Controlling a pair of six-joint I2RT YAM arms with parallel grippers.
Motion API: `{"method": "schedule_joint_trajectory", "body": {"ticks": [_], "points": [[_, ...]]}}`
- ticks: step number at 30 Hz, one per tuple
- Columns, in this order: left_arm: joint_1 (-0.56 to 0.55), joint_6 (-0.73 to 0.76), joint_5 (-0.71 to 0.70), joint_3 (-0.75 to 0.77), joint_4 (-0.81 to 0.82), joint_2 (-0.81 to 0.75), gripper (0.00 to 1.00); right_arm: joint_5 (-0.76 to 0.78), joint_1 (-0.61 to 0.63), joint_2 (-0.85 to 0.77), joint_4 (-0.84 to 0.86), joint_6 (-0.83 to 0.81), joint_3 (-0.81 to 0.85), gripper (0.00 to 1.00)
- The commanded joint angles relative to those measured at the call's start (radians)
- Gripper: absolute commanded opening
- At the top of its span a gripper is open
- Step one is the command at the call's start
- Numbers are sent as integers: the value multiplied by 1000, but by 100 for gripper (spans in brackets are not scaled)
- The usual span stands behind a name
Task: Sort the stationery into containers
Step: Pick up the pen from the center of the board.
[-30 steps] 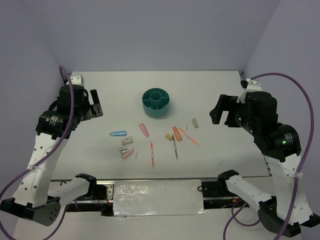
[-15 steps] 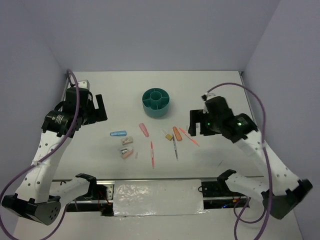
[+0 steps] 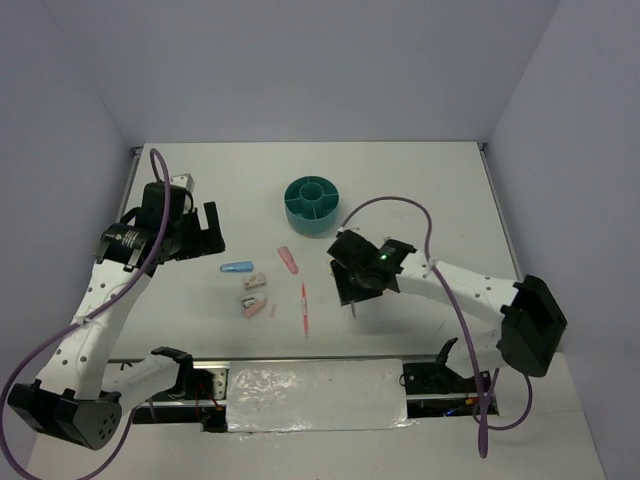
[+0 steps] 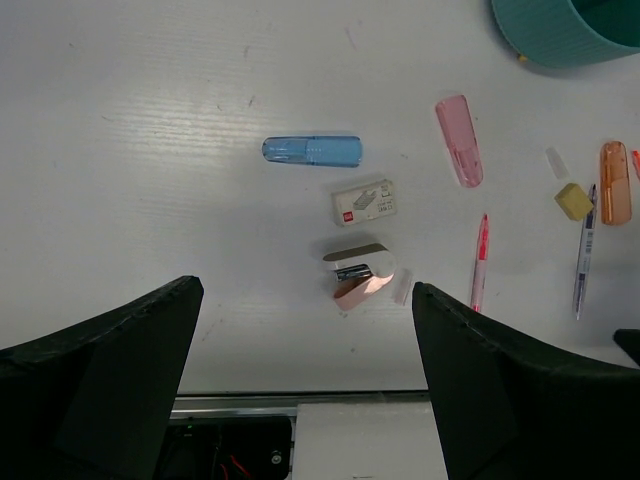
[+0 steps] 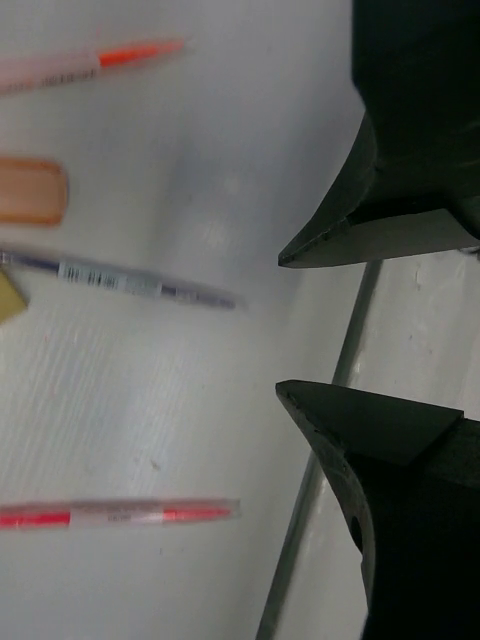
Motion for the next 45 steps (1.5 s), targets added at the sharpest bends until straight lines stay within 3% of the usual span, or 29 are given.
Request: {"method": "schedule_joint_trajectory", "body": {"ticks": [1, 9, 18, 29, 30, 32, 39, 45], "points": [[5, 7, 22, 3, 17, -28, 99, 71, 115, 107, 82, 161, 98, 57], [5, 18, 11, 38, -20, -34, 99, 106, 224, 424, 100, 248, 287, 55], [5, 47, 14, 25, -35, -53, 99, 83, 236, 581, 101, 260, 387, 51], [1, 49, 0, 9, -52, -60, 99, 37, 236, 614, 216, 318, 253, 25], [1, 50, -4, 11, -55, -57, 99, 40, 236, 589, 220, 324, 244, 11], [-3, 53, -6, 20, -60, -50, 99, 60, 236, 551, 207, 323, 235, 1], [-48, 56, 22, 41, -84, 32, 99, 117, 180, 145, 61, 211, 243, 0], [-245, -95, -9, 14, -11, 91, 99, 91, -3, -210, -117, 111, 221, 0]]}}
